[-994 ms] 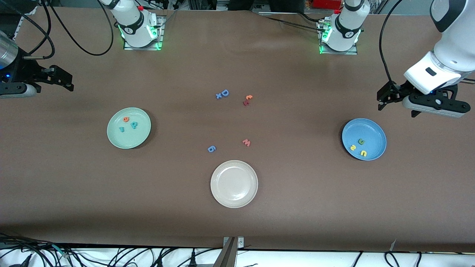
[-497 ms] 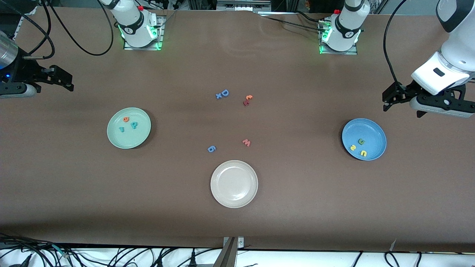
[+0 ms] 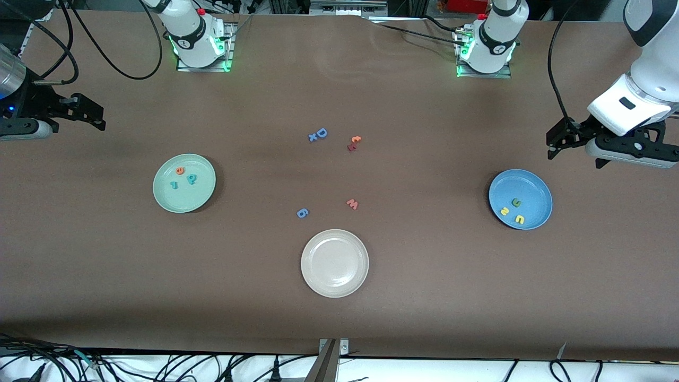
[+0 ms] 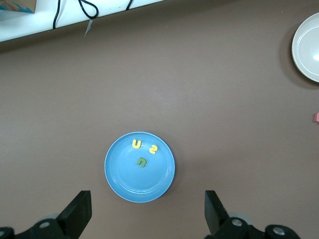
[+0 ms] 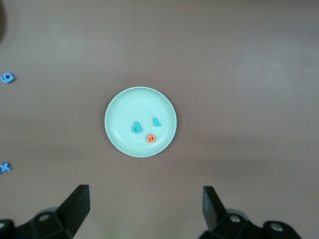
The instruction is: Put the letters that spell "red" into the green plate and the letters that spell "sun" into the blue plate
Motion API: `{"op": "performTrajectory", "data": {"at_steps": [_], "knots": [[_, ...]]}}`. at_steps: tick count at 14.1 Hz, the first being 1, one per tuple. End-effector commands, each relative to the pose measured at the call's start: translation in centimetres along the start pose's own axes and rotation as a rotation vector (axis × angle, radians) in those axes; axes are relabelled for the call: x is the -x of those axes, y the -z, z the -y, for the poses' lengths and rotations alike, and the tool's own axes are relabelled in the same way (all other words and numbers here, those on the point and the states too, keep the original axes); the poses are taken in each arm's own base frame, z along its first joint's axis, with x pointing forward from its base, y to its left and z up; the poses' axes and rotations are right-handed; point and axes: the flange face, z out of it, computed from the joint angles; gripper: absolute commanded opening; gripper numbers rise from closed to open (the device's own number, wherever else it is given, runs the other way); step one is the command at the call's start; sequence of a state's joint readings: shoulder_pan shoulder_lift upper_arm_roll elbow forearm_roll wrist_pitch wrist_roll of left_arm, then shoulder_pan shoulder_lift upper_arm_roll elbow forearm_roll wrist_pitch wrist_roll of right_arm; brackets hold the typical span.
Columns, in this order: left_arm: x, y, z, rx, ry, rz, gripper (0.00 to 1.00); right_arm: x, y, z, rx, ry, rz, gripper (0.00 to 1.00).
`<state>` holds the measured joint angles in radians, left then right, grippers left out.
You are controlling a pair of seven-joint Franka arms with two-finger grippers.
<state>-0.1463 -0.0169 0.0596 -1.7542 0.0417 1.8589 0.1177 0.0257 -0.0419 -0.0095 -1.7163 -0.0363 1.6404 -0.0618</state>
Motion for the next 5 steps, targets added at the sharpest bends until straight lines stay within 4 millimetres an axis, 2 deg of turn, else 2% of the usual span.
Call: {"op": "performTrajectory", "data": {"at_steps": [1,5], "knots": [[-0.52,0.59,0.10,-0.020,0.005,-0.004,1.00,0.06,0.44,-0.20,-0.003,0.012,0.000,1.00],[-0.88,1.33,0.52,-0.024,0.012,-0.021,1.00,0.06,0.44,-0.20,-0.003,0.012,0.000,1.00]]}}
